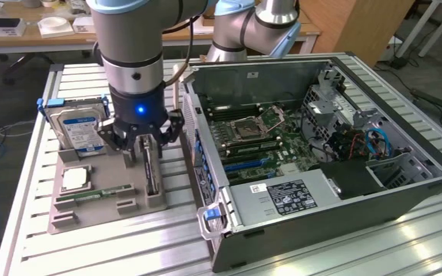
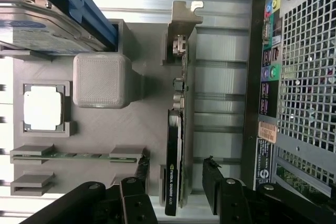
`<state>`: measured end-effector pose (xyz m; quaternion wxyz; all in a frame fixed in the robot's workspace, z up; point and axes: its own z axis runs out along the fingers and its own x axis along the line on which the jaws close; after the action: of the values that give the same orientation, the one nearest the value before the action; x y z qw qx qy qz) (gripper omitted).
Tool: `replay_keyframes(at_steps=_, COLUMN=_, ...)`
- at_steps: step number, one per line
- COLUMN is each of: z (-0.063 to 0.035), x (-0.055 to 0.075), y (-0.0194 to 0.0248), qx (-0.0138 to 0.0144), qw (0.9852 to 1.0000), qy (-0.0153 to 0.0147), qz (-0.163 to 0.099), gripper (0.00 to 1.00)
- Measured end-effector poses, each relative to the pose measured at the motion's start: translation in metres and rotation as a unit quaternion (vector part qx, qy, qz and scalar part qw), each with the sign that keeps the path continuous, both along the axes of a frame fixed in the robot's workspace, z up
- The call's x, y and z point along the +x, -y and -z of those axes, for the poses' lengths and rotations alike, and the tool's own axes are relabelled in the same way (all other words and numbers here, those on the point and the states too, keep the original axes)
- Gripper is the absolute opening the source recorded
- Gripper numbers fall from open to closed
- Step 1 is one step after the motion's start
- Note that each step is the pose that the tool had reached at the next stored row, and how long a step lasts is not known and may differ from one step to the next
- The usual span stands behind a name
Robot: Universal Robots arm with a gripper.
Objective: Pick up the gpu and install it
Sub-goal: 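Pick up the gpu and move the gpu toward the slot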
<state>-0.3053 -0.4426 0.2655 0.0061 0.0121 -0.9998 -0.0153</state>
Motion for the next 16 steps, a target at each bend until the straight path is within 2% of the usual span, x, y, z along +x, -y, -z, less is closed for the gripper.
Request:
replay_keyframes(at_steps=4, z=0.0035, x=0.0, y=-0.0004, qx=-0.0001, qw=1.0, qy=0.0, qz=0.0, gripper=0.53)
replay_keyframes(at_steps=16, z=0.0117, x=0.0, y=-0.0103, qx=0.0, qw=1.0, qy=0.0, qz=0.0, gripper=0.53)
